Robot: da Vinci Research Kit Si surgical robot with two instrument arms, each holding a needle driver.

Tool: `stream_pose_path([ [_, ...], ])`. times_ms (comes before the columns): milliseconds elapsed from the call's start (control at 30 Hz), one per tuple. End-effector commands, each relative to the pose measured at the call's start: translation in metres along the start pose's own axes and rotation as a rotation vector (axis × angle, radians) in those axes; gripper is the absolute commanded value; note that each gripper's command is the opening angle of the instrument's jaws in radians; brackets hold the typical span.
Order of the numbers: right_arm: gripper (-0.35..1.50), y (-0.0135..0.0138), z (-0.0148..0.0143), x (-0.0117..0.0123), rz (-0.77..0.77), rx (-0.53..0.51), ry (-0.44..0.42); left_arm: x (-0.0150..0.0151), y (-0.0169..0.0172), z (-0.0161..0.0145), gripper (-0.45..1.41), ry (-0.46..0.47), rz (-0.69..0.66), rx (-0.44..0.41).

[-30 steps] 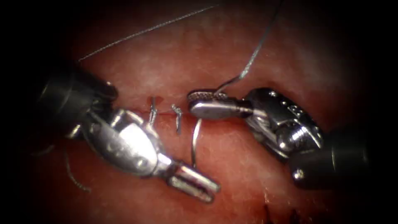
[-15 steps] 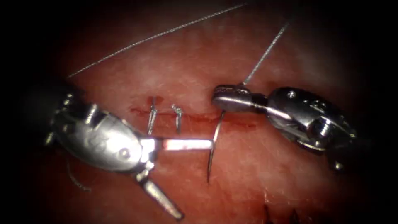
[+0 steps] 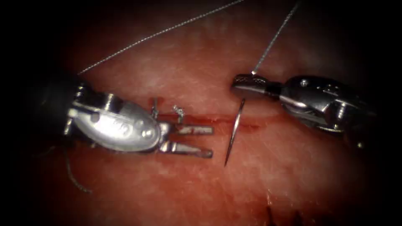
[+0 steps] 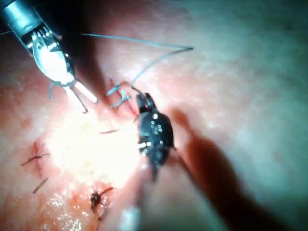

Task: Wound Closure

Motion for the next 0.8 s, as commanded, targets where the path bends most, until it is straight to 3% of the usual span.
stream_pose_path([
  [33, -0.35, -0.0009, 0.0006, -0.0009, 0.007, 0.017, 0.025, -0.0008, 0.0005, 0.0004, 0.51, 0.012, -0.072, 0.026],
  [100, -0.35, -0.0011, 0.0004, -0.0008, -0.009, 0.027, 0.049, -0.0011, -0.0003, 0.0004, 0.48, 0.039, -0.173, 0.098],
  [200, -0.35, -0.0012, 0.0003, -0.0003, -0.055, 0.03, 0.093, -0.0015, -0.0006, 0.0002, 0.61, 0.067, -0.283, 0.137],
  [300, -0.35, -0.0012, 0.0001, 0.0004, -0.116, 0.022, 0.139, -0.0016, -0.0003, 0.0005, 0.88, 0.079, -0.407, 0.12],
  [433, -0.35, -0.0015, 0.0002, 0.0009, -0.209, 0.006, 0.176, -0.0015, 0.0007, 0.0011, 0.98, 0.099, -0.55, 0.042],
  [567, -0.35, -0.0019, 0.0008, 0.001, -0.27, 0.02, 0.195, -0.0011, 0.0015, 0.0017, 1.05, 0.106, -0.606, -0.003],
  [800, -0.35, -0.0031, 0.0013, 0.0016, -0.323, 0.06, 0.234, -0.0014, 0.001, 0.0024, 1.05, 0.107, -0.613, 0.014],
])
